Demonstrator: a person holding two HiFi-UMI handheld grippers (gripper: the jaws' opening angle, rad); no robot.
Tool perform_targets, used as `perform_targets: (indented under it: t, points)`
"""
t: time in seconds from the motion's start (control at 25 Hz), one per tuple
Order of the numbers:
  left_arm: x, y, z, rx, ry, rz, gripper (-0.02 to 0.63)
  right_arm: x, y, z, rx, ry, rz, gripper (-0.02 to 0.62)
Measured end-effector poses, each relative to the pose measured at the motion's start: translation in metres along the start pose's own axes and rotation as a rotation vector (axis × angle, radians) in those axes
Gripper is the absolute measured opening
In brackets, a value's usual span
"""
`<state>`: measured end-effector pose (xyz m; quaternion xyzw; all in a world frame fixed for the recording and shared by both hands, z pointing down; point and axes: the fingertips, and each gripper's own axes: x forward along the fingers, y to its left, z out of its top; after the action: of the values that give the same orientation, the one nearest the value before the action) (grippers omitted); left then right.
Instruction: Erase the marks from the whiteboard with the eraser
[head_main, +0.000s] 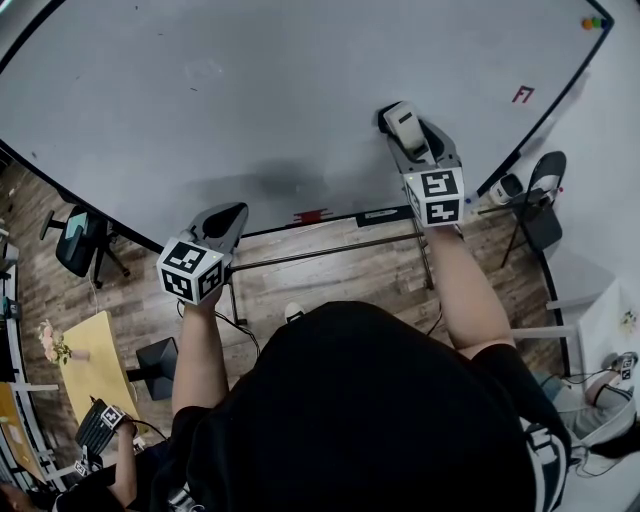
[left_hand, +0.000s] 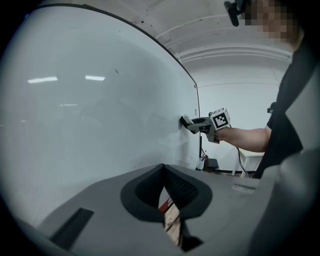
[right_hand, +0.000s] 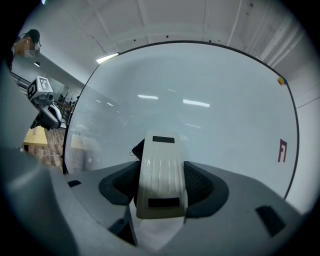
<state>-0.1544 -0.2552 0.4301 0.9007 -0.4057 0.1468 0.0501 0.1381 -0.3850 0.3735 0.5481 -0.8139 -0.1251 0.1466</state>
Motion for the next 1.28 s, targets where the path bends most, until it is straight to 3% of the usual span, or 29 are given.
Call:
perform_targets:
  t: [0.6,1.28]
  points:
    - [-0.005,-0.001,-0.004,-0.002,0.007,-0.005,0.011,0.0,0.003,0.003,0.007,-0.003,-0.01,0.258]
    - [-0.011,0.003,-0.008,-0.007,0.007,-0.009,0.011,0.012,0.045,0.029,-0.021,-0.03,0.055,0.258]
